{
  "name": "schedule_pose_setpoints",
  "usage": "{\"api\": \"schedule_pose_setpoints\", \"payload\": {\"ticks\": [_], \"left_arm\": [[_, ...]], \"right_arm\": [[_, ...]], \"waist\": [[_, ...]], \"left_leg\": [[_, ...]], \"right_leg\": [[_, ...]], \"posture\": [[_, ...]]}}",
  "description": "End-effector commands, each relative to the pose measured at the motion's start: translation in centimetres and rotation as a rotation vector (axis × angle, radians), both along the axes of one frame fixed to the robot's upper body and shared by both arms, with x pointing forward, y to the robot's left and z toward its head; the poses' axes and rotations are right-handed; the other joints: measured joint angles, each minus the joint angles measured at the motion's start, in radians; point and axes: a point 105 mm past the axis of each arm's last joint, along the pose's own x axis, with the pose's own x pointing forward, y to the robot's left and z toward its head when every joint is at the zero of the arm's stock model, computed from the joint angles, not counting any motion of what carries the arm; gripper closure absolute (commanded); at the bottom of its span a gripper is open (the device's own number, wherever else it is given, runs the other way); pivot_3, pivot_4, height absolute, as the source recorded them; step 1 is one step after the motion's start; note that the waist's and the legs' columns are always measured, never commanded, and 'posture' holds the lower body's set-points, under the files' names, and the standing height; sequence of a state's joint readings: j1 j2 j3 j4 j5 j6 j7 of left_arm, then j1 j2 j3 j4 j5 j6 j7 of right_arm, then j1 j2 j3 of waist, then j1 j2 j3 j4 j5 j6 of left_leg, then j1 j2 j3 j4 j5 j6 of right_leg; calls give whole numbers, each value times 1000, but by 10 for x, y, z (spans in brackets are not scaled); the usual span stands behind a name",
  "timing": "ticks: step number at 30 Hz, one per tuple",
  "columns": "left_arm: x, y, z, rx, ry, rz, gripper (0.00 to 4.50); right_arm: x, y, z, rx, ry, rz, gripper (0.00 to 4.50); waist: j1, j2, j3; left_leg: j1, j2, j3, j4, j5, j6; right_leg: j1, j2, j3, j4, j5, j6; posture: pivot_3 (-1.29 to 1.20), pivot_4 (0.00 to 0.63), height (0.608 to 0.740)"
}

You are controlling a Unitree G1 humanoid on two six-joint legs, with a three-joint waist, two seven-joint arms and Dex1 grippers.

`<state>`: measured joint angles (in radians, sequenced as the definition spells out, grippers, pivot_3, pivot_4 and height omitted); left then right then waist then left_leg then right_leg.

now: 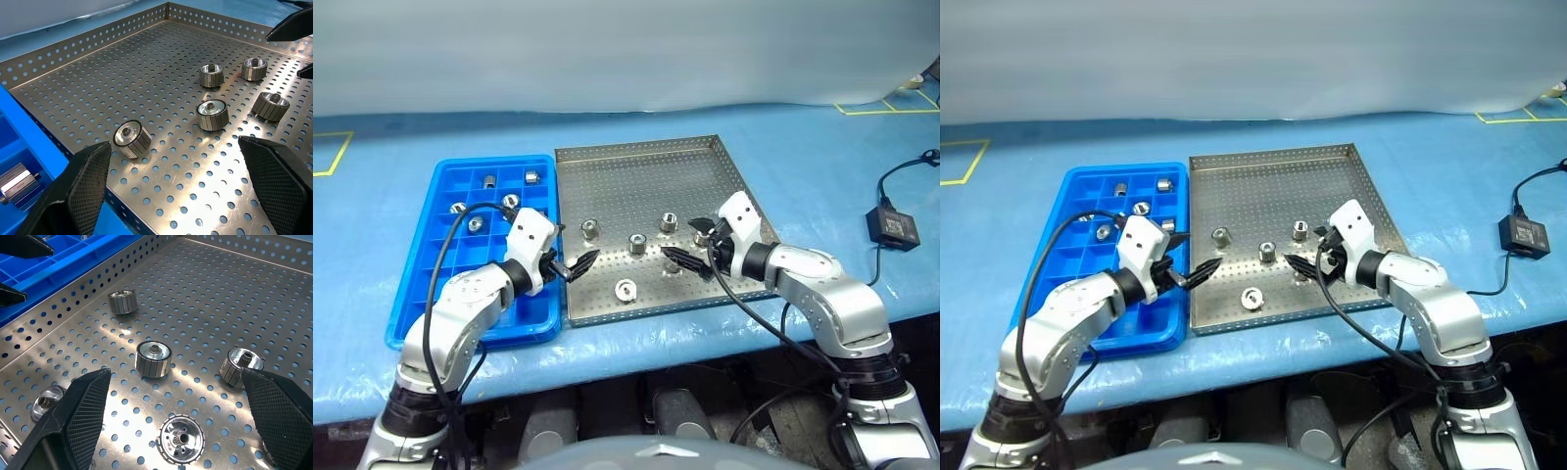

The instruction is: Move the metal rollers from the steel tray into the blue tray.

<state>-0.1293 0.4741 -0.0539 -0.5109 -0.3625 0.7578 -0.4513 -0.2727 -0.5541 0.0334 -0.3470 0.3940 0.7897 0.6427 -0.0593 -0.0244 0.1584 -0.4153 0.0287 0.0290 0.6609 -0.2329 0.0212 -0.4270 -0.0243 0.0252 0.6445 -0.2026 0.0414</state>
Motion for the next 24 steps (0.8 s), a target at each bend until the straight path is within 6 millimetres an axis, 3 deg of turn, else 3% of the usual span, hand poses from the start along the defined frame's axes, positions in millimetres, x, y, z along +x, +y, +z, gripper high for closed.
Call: {"api": "schedule_pose_setpoints", "payload": {"ticks": [1, 24], "left_arm": [[-1, -3, 13, -7, -60, -16, 0], [-3, -6, 12, -3, -48, -39, 0]], "right_arm": [[1, 2, 10, 1, -51, 7, 22], [-1, 7, 7, 2, -58, 12, 22]], "waist": [[0, 0, 0], [1, 0, 0]], "left_leg": [[0, 0, 0, 0, 0, 0], [0, 0, 0, 1, 0, 0]], "right_leg": [[0, 0, 0, 0, 0, 0], [0, 0, 0, 0, 1, 1]], "posture": [[-74, 150, 740], [-66, 150, 740]]}}
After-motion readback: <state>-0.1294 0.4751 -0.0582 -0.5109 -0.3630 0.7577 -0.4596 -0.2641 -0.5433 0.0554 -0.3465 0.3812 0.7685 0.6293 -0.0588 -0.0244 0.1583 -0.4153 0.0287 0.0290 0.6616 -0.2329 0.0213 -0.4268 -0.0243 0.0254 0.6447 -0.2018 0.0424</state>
